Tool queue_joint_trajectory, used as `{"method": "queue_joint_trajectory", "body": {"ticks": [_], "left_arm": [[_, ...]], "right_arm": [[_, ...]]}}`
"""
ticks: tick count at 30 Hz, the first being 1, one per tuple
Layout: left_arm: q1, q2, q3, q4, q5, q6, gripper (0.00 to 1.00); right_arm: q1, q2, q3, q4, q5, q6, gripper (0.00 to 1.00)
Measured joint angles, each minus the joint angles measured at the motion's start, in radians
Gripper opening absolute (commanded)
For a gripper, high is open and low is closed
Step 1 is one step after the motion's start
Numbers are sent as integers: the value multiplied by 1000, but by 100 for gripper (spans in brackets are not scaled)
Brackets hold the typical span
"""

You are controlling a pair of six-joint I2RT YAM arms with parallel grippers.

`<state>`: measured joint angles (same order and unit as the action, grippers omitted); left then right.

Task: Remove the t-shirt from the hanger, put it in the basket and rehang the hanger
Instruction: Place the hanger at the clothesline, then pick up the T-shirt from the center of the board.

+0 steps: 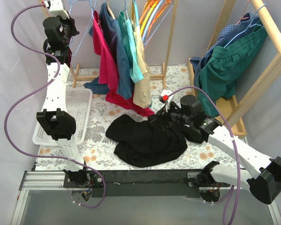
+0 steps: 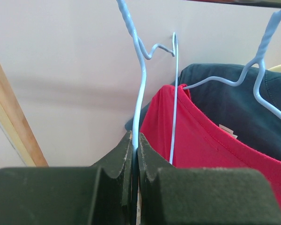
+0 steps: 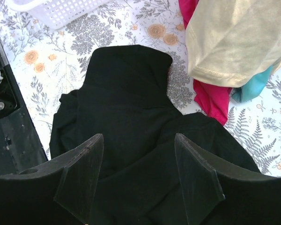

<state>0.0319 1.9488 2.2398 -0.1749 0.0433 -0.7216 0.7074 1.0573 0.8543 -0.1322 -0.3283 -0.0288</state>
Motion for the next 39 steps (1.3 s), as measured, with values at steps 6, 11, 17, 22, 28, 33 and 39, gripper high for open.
{"method": "queue_joint_trajectory", "body": {"ticks": [6, 11, 17, 22, 28, 33, 39], "left_arm": [[0, 0, -32, 6, -10, 3, 55], [0, -8, -42, -2, -14, 10, 84], [0, -76, -42, -5, -41, 8, 95], [0, -233, -105, -11, -74, 2, 97], [0, -620, -439, -16, -41, -116, 98], [-5, -904, -756, -60, 105, -296, 96], [-130, -997, -1085, -164, 153, -415, 96]], "right_arm": [[0, 20, 0, -8, 0, 6, 77], [0, 20, 0, -23, 1, 12, 81], [0, 20, 0, -34, 6, 32, 83], [0, 16, -2, -49, 23, 50, 84], [0, -19, -2, -67, 101, 88, 84], [0, -29, -2, -128, 186, 135, 84], [0, -58, -35, -187, 264, 177, 83]]}}
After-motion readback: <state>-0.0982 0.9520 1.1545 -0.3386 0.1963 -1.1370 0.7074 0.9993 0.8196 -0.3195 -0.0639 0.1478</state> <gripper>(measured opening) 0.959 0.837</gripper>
